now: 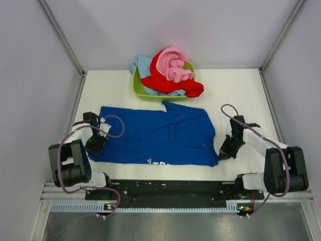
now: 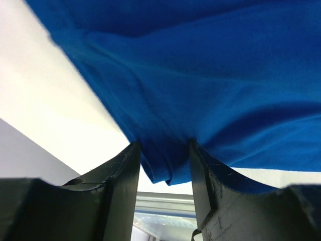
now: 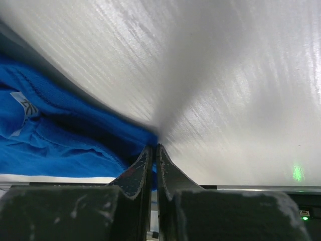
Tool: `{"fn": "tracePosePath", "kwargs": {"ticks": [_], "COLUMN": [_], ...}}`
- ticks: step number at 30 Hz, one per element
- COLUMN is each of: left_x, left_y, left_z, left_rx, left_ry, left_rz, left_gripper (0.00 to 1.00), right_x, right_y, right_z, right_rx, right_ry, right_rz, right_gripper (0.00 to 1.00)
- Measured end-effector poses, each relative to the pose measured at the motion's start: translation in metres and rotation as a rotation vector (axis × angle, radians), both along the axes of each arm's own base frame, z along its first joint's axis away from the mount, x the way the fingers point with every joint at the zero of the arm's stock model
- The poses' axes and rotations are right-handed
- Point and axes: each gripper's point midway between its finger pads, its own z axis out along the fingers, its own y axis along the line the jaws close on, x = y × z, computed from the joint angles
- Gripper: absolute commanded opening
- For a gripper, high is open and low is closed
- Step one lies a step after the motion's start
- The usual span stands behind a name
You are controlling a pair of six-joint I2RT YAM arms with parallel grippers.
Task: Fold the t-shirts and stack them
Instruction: Fold the flattened tshirt in 1/3 of the way
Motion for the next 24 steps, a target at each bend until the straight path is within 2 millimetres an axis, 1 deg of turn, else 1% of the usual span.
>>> {"fn": "tracePosePath", "kwargs": {"ticks": [2,4,7,11,17,19,21,22,23,24], "left_x": [-0.011,-0.013,-0.017,-0.032,-0.069,-0.076,-0.081,-0.084,-0.086,-0.089], "left_y": [0.001,0.002,0.004,0.006,-0.001,-0.002,-0.002,-0.001,-0.001,-0.001], "left_z": [-0.007,-0.007,-0.006,-0.006,-0.002,0.002,0.006,0.008,0.008,0.01], "left_rx": [0.012,0.022,0.044,0.072,0.056,0.055,0.061,0.065,0.067,0.066], "left_ry": [0.035,0.037,0.032,0.045,0.136,0.15,0.157,0.166,0.175,0.189], "left_rz": [-0.012,-0.022,-0.04,-0.063,-0.096,-0.107,-0.115,-0.116,-0.118,-0.12], "left_gripper": [0.45,0.45,0.45,0.45,0.47,0.47,0.48,0.48,0.5,0.51], "right_x": [0.001,-0.001,-0.01,-0.019,-0.049,-0.058,-0.062,-0.063,-0.063,-0.061], "right_y": [-0.002,-0.005,-0.008,-0.006,0.0,-0.001,-0.003,-0.005,-0.006,-0.008], "right_z": [0.0,-0.001,-0.003,-0.003,-0.006,-0.005,-0.003,-0.002,0.0,0.004], "right_rx": [0.01,0.017,0.029,0.041,0.062,0.052,0.031,0.022,0.014,-0.001], "right_ry": [0.004,0.013,0.046,0.075,0.132,0.157,0.171,0.175,0.178,0.176], "right_rz": [-0.025,-0.049,-0.087,-0.11,-0.195,-0.219,-0.236,-0.238,-0.242,-0.242], "right_gripper": [0.0,0.0,0.0,0.0,0.0,0.0,0.0,0.02,0.09,0.22]}}
